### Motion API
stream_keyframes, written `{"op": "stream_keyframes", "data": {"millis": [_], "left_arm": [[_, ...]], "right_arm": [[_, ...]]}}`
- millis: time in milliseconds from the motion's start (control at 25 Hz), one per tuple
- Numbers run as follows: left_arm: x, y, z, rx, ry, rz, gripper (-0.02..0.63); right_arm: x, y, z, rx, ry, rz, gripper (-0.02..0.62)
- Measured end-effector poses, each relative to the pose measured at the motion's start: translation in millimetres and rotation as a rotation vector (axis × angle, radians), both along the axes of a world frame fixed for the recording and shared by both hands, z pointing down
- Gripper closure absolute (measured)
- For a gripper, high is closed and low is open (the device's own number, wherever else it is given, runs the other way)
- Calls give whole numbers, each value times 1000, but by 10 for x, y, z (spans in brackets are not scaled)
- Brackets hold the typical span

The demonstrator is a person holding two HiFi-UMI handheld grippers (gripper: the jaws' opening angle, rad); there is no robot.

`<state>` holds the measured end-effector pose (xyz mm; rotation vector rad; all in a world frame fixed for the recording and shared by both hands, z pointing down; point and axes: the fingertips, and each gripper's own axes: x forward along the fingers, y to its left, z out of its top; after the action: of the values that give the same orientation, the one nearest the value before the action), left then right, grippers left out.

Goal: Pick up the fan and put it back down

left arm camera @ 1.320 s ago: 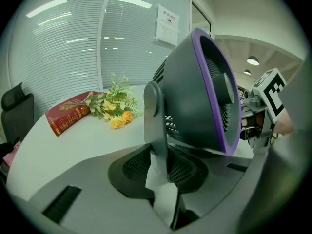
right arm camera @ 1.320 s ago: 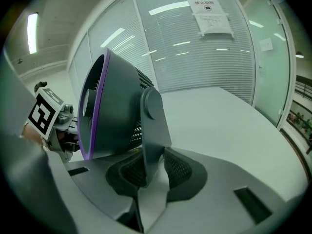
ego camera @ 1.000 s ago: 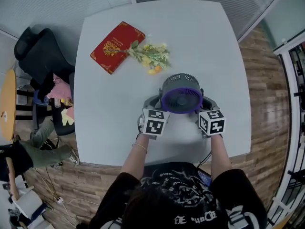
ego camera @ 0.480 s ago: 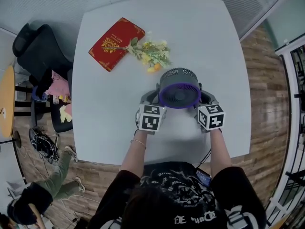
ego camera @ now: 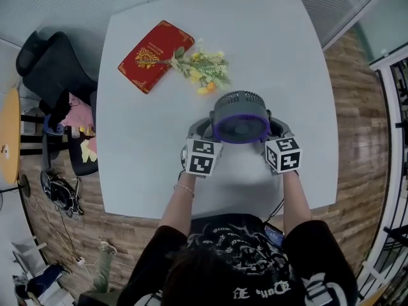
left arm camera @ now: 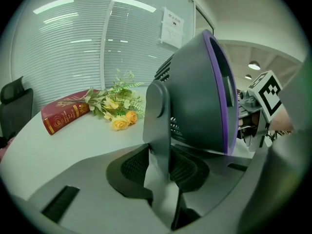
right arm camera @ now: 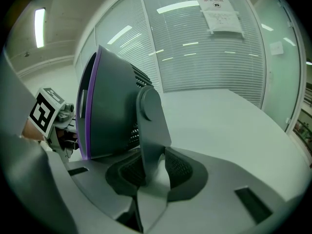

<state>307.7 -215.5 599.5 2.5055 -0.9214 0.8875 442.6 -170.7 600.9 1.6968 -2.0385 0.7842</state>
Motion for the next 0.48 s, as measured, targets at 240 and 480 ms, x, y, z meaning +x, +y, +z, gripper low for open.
{"op": "stream_keyframes", "data": {"millis": [240, 480], "left_arm": [[-4, 18, 2, 5, 5, 28, 491], [-8, 40, 21, -3, 13, 52, 483]], "right_arm": [[-10, 12, -4, 9, 7, -6, 489], [-35, 67, 47, -2, 19, -19, 432]]}}
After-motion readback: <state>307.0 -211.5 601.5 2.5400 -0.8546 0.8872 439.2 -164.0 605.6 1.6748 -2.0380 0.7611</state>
